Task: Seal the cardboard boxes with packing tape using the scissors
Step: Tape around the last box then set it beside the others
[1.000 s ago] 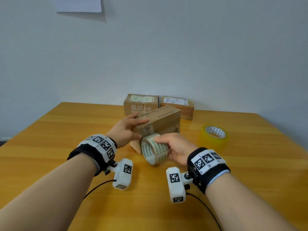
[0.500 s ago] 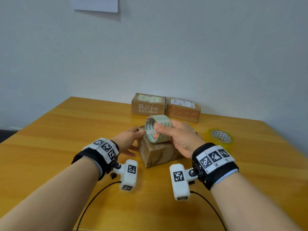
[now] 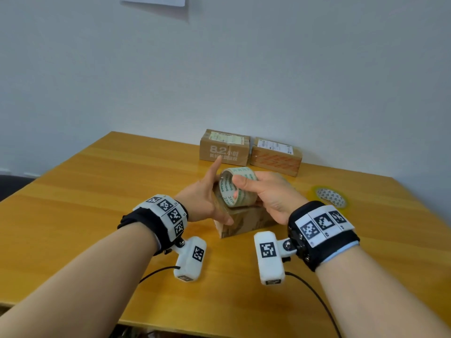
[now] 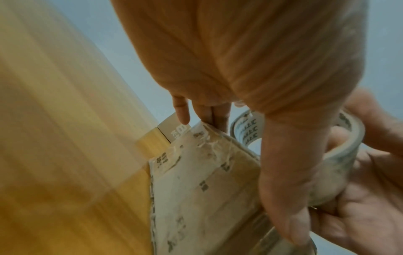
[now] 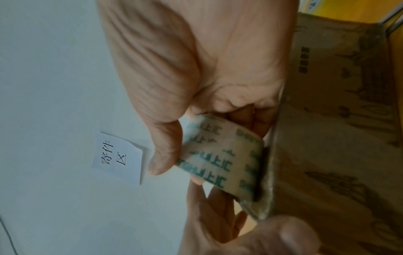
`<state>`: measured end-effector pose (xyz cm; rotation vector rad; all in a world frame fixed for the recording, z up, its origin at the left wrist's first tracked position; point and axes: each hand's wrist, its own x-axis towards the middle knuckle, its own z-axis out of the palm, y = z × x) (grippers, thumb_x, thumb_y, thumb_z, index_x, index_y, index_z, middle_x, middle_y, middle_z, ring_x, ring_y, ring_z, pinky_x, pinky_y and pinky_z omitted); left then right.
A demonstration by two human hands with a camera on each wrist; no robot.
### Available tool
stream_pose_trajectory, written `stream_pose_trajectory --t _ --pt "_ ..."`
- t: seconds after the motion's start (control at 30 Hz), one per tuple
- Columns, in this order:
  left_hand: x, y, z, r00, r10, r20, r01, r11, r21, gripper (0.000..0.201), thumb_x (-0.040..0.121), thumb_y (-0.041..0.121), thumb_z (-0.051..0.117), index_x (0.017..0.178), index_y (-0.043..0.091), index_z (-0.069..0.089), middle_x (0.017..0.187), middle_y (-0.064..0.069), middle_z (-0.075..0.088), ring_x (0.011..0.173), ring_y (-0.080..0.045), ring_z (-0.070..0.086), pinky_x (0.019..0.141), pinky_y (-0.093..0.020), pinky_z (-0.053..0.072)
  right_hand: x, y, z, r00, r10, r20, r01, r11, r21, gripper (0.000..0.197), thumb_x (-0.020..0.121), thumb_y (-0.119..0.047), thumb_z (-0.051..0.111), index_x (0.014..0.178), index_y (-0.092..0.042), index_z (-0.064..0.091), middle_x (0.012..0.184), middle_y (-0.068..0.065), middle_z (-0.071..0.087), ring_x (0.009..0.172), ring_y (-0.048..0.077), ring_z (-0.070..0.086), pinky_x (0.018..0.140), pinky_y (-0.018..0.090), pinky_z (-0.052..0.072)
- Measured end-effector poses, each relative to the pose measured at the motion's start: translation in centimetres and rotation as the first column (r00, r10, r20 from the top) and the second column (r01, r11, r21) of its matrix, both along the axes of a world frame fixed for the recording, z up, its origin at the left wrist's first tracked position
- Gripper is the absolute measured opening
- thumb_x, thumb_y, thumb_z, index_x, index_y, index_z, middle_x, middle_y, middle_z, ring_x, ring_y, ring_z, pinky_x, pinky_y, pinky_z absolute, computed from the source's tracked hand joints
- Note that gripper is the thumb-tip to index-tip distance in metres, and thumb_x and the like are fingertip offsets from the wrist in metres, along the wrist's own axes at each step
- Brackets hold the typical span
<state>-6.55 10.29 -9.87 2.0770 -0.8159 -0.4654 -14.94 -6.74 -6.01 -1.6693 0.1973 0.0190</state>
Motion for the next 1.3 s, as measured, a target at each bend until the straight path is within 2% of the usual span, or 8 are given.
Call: stream_pose_trajectory --t 0.13,0.33,0.57,0.7,0.83,0.93,1.03,1.3 --pt "0.2 0.1 -0.1 1.0 0.01 0.03 -0.01 1.0 0.001 0.151 0.052 0.028 0.097 0.146 0.056 -0.018 0.162 0.007 0.02 0.142 -0.015 0.034 0.113 -0.044 0.038 -0.2 0.3 0.7 0.999 -0.021 -0.043 0.017 0.996 -0.089 0.035 0.085 -0.037 0.076 0.109 -0.011 0.074 0.099 0.005 0.079 0.098 0.021 0.074 0.088 0.036 0.056" --pt "0.1 -0.1 -0.2 0.999 0.014 0.045 -0.016 0.999 0.032 0.148 0.054 0.027 0.096 0.15 0.049 -0.015 0.163 0.01 0.017 0.144 -0.013 0.03 0.114 -0.038 0.035 -1.0 0.1 1.7 0.99 -0.082 -0.113 0.06 0.981 -0.185 0.059 0.065 -0.053 0.084 0.103 -0.009 0.075 0.094 0.005 0.079 0.094 0.023 0.075 0.083 0.037 0.059" --pt "0.0 0.0 -0.3 0.995 0.009 0.097 -0.022 0.991 0.13 0.144 0.055 0.037 0.093 0.15 0.047 -0.016 0.159 0.015 0.027 0.136 -0.012 0.043 0.113 -0.04 0.037 -1.9 0.1 2.6 0.983 -0.074 -0.169 0.029 0.967 -0.254 0.069 0.055 -0.056 0.084 0.104 -0.007 0.076 0.095 0.009 0.079 0.095 0.026 0.075 0.092 0.047 0.059" --pt "0.0 0.0 0.1 0.986 -0.023 0.168 -0.018 0.972 0.236 0.135 0.062 0.046 0.087 0.154 0.038 -0.011 0.156 0.018 0.032 0.128 -0.011 0.05 0.108 -0.035 0.042 -2.0 0.5 3.0 0.98 -0.078 -0.185 0.022 0.958 -0.287 0.052 0.061 -0.052 0.085 0.094 -0.012 0.078 0.091 0.007 0.079 0.089 0.023 0.076 0.077 0.039 0.062" --pt "-0.3 -0.1 0.5 0.961 -0.042 0.274 -0.05 0.947 0.318 0.12 0.067 0.053 0.082 0.156 0.034 0.004 0.147 0.012 0.046 0.122 -0.015 0.053 0.096 -0.028 0.044 -2.0 0.6 2.7 0.972 -0.089 -0.215 0.01 0.939 -0.342 0.065 0.058 -0.056 0.085 0.099 -0.006 0.075 0.089 0.008 0.079 0.085 0.023 0.077 0.07 0.036 0.061" --pt "-0.3 -0.2 0.6 0.924 -0.107 0.367 -0.05 0.918 0.393 0.106 0.071 0.062 0.074 0.156 0.036 0.015 0.159 0.016 0.026 0.14 -0.012 0.037 0.109 -0.034 0.036 -2.2 0.6 2.1 0.961 -0.096 -0.258 0.0 0.937 -0.349 0.065 0.066 -0.055 0.083 0.104 -0.003 0.073 0.09 0.01 0.079 0.088 0.026 0.076 0.08 0.04 0.061" --pt "-0.2 -0.3 0.8 0.886 -0.191 0.423 -0.043 0.874 0.485 0.104 0.075 0.068 0.065 0.157 0.033 0.012 0.164 0.014 0.009 0.149 -0.008 0.015 0.118 -0.037 0.023 -2.6 0.3 1.4 0.953 -0.116 -0.278 0.01 0.935 -0.354 0.067 0.063 -0.059 0.084 0.104 -0.007 0.075 0.091 0.008 0.079 0.093 0.026 0.075 0.092 0.045 0.058" --pt "-0.2 -0.9 1.0 0.868 -0.297 0.399 -0.019 0.782 0.623 0.104 0.083 0.069 0.055 0.157 0.026 -0.004 0.165 0.005 -0.007 0.151 -0.012 -0.001 0.122 -0.04 0.013 -3.0 0.3 1.2 0.948 -0.121 -0.294 0.0 0.925 -0.381 0.057 0.069 -0.054 0.084 0.104 -0.01 0.073 0.09 0.006 0.079 0.092 0.024 0.074 0.08 0.039 0.059"
